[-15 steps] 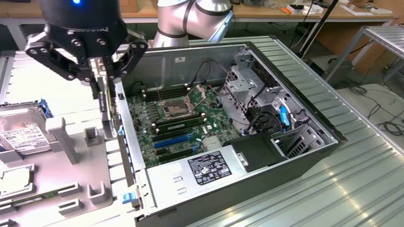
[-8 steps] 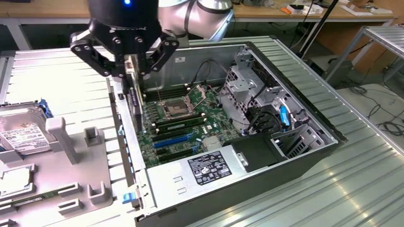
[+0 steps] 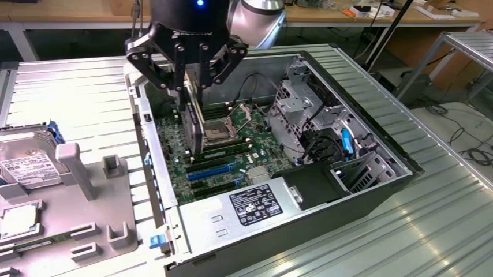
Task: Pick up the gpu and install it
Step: 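Pick up the gpu and move the gpu toward the slot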
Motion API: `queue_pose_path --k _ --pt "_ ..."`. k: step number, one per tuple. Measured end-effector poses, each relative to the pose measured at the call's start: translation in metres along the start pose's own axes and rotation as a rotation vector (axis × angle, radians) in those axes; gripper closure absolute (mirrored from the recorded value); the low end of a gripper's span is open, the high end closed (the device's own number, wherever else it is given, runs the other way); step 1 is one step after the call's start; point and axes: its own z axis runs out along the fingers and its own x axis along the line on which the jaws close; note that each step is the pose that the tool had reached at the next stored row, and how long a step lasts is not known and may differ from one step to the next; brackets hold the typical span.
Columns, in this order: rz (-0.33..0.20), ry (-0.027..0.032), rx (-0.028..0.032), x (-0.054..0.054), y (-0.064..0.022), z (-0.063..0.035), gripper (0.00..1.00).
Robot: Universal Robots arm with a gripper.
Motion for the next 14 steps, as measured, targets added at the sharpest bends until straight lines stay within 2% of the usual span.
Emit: queue_pose_path --k 5,8,14 --pt "-0.002 0.0001 0.0001 -0.028 0.0011 0.0005 0.73" --pt "-0.004 0.0002 -0.0001 -0.050 0.0020 0.0010 0.73" --pt "-0.007 0.0003 -0.0001 -0.081 0.0033 0.0015 0.73"
